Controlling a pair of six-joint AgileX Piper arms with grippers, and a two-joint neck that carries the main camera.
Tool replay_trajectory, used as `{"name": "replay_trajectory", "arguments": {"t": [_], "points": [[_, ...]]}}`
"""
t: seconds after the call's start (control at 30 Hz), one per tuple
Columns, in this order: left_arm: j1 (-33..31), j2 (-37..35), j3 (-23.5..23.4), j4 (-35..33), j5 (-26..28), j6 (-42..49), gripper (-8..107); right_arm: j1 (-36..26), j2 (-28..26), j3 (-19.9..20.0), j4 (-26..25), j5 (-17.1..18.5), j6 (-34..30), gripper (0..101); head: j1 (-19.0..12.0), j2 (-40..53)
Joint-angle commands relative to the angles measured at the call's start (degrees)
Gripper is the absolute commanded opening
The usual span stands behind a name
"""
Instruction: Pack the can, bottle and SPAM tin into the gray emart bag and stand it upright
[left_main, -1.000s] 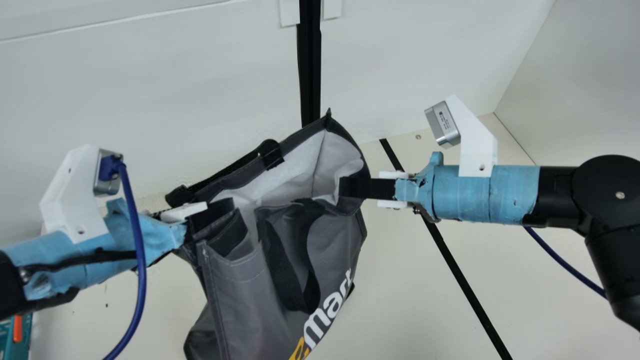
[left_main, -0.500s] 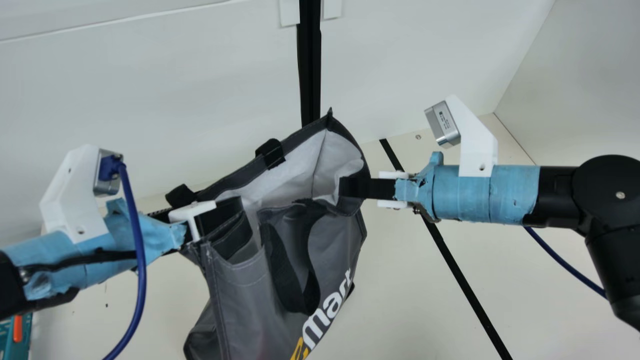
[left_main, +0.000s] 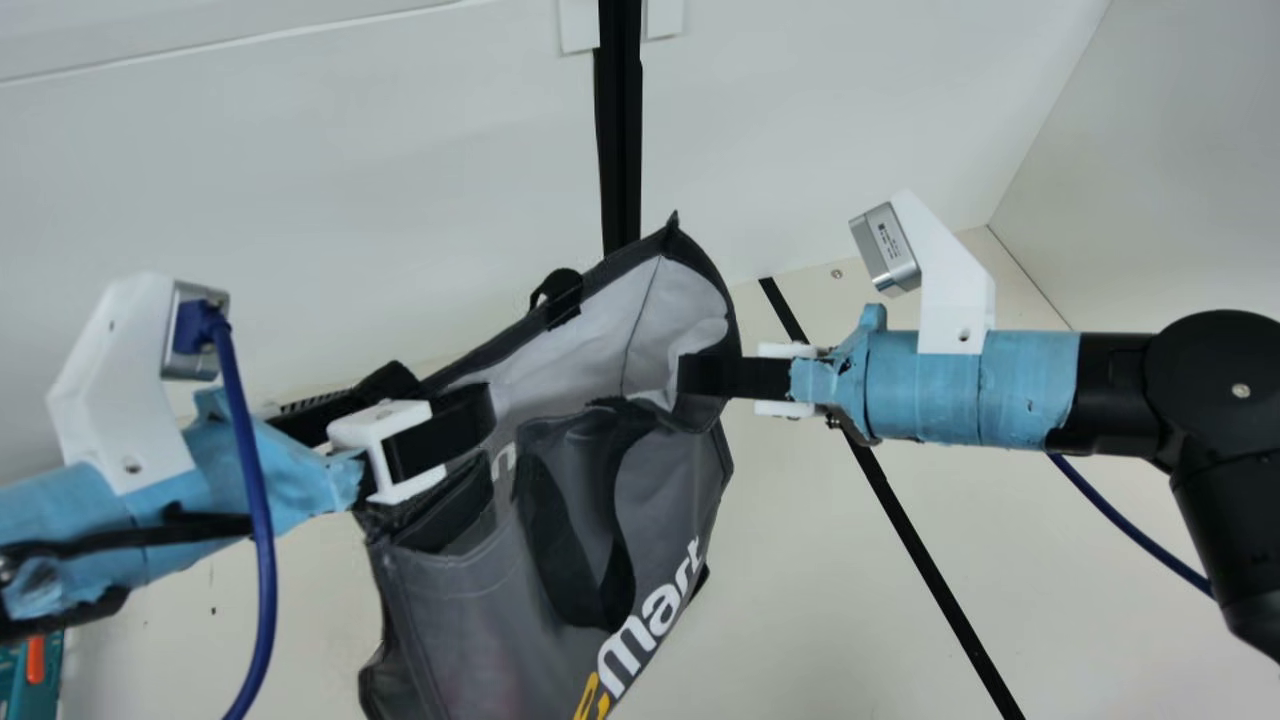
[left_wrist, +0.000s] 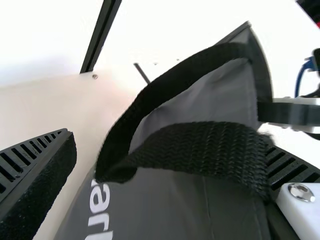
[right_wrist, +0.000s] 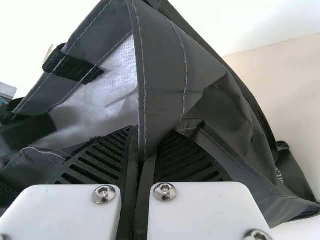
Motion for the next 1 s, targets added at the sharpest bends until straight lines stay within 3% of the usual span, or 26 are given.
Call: {"name": "replay_trajectory", "arguments": {"t": [0.0, 0.63, 0.77, 0.97], "points": [[0.1, -0.3, -0.8, -0.4, 0.0, 0.4, 90, 0.0, 0.0, 0.0, 0.0, 0.0, 0.0, 0, -1.3, -0.1], [4.9, -7.0, -2.3, -0.3, -0.2, 0.8, 90, 0.0, 0.0, 0.0, 0.0, -0.1, 0.0, 0, -1.3, -0.1], [6.2, -9.1, -1.8, 3.7, -1.1, -1.4, 90, 0.0, 0.0, 0.0, 0.0, -0.1, 0.0, 0, -1.3, -0.1], [7.8, -12.2, -0.6, 14.9, -2.7, -7.8, 90, 0.0, 0.0, 0.0, 0.0, -0.1, 0.0, 0, -1.3, -0.1]]}}
